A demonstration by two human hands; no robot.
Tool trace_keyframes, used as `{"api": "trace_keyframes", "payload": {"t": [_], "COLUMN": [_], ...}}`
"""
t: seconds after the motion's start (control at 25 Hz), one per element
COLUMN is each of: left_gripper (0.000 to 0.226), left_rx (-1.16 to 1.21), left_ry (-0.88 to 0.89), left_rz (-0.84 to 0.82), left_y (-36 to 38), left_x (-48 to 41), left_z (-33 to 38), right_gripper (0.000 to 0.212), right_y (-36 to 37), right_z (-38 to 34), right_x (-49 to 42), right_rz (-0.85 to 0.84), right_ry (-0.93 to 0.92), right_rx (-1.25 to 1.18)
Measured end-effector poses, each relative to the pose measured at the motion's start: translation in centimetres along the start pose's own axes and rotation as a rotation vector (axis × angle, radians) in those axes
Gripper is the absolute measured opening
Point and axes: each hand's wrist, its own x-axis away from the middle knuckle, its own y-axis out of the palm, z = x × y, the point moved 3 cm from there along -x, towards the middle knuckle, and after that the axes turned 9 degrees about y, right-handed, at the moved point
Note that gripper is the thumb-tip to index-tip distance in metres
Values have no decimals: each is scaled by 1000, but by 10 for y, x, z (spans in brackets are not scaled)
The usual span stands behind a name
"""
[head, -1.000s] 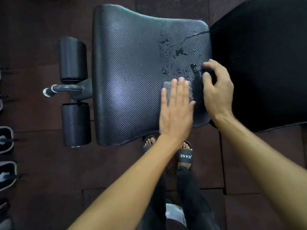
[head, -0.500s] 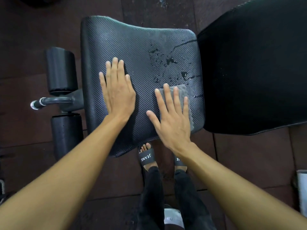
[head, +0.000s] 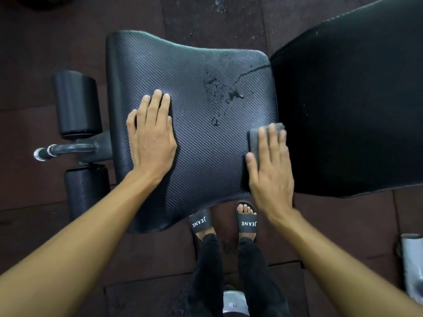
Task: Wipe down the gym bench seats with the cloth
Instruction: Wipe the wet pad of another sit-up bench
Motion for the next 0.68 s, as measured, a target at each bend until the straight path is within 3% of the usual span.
{"api": "trace_keyframes", "payload": {"t": [0.12,0.28,0.36,0.52,0.68], "left_gripper": [48,51,52,52,52], "left_rx": [9,24,18,-12,-48], "left_ry": [-30,-40,-46,-48,-49], "left_rz": [13,-5,-13,-24,-30], "left_y": [1,4,4,4,4], "left_x": [2,1,1,0,0], "left_z": [1,0,0,1,3], "right_gripper": [55,52,52,53,55], "right_y": [17,22,16,-8,-17], "right_z": [-41,-104,-113,-72,-29], "right_x": [19,-53,-103,-164,-127], "right_rz": [40,44,35,-22,-10], "right_ry": [-227,-465,-419,-134,108], "right_rx": [108,116,104,27,-164]}}
